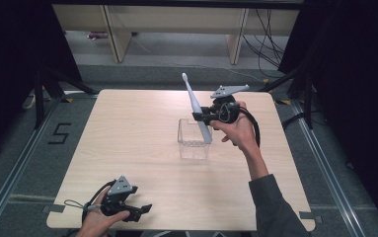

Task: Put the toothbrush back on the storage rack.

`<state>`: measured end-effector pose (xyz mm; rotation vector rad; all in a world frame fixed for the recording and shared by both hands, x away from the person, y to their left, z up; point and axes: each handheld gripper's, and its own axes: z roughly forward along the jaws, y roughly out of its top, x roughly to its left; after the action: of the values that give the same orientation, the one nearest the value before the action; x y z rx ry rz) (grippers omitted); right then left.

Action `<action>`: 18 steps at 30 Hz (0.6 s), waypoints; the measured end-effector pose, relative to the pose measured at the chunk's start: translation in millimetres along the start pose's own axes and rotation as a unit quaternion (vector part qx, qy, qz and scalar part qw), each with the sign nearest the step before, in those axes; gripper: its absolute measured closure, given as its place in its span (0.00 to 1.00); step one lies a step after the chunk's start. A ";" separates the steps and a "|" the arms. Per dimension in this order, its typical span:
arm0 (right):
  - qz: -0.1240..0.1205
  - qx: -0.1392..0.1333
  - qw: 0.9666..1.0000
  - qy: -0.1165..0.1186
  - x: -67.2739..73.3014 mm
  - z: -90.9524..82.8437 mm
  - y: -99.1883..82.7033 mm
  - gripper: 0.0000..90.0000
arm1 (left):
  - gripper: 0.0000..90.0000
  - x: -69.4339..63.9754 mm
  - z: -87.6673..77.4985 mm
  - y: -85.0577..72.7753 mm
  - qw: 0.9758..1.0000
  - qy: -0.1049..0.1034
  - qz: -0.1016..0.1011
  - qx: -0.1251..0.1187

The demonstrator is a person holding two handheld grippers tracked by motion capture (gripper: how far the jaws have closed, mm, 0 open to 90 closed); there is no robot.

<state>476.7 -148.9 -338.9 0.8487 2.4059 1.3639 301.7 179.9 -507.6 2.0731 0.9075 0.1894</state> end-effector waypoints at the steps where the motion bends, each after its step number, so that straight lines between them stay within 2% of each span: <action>1: -0.004 -0.002 1.000 -0.002 -2.6 1.9 -0.2 0.74 | 0.17 0.1 0.4 -0.2 1.000 -0.001 0.000 -0.002; 6: 0.006 0.009 1.000 -0.011 -7.3 10.3 -2.6 0.74 | 0.17 0.2 0.3 -0.1 1.000 -0.001 0.000 -0.001; 9: -0.006 0.005 1.000 -0.018 -12.2 16.3 -3.3 0.74 | 0.17 0.2 0.3 -0.2 1.000 -0.001 0.000 0.000; 14: 0.011 0.013 1.000 -0.013 -13.1 25.6 -5.5 0.74 | 0.17 0.1 0.3 -0.2 1.000 -0.001 0.000 0.000; 15: -0.002 0.014 1.000 -0.022 -14.7 26.9 -5.7 0.74 | 0.17 0.2 0.2 -0.2 1.000 -0.001 0.001 0.000; 16: 0.002 0.014 1.000 -0.017 -14.2 29.6 -6.5 0.74 | 0.17 0.2 0.2 -0.2 1.000 -0.001 0.001 0.000; 18: 0.007 0.022 1.000 -0.021 -12.4 32.4 -7.4 0.74 | 0.17 0.2 0.0 -0.1 1.000 -0.001 0.000 0.000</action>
<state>499.4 -136.5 -363.2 0.8978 2.4111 1.2881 301.8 180.0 -507.7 2.0736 0.9048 0.1867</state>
